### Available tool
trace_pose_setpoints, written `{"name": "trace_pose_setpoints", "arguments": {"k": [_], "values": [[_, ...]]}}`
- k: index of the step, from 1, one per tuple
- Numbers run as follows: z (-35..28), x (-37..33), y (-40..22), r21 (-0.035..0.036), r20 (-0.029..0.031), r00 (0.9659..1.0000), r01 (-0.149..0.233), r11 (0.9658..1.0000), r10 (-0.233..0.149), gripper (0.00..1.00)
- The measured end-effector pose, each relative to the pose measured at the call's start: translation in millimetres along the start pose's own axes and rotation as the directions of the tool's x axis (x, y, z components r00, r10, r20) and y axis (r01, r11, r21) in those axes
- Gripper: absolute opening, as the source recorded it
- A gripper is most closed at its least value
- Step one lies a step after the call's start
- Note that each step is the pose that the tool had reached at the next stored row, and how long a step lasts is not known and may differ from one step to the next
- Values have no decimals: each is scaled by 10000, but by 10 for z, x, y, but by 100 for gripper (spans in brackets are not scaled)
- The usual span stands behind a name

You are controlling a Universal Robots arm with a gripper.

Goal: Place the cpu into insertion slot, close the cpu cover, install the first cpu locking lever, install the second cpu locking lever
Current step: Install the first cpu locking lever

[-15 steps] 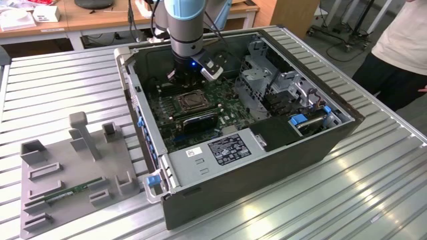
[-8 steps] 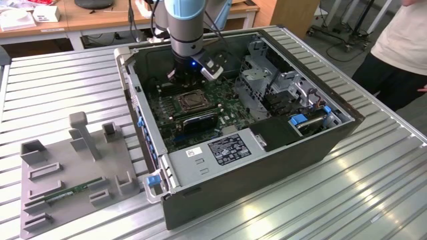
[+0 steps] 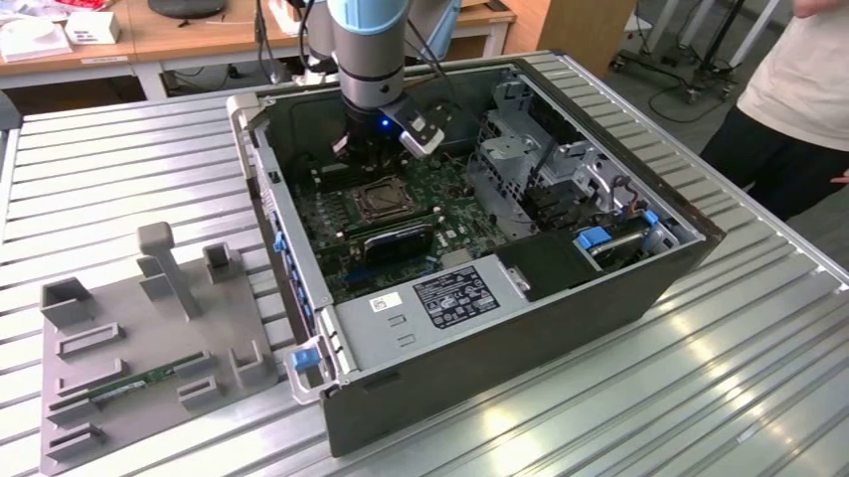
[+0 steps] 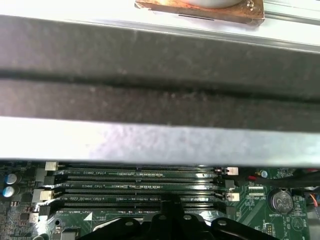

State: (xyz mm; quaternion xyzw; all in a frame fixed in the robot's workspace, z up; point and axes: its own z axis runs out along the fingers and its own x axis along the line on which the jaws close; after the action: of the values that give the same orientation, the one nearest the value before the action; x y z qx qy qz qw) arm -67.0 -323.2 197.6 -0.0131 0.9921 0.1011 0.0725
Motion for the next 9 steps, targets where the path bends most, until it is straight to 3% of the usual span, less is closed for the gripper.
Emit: {"name": "trace_pose_setpoints", "arguments": {"k": [9], "values": [[-24,-3,4,4,-3,10000,0,10000,0,11]]}}
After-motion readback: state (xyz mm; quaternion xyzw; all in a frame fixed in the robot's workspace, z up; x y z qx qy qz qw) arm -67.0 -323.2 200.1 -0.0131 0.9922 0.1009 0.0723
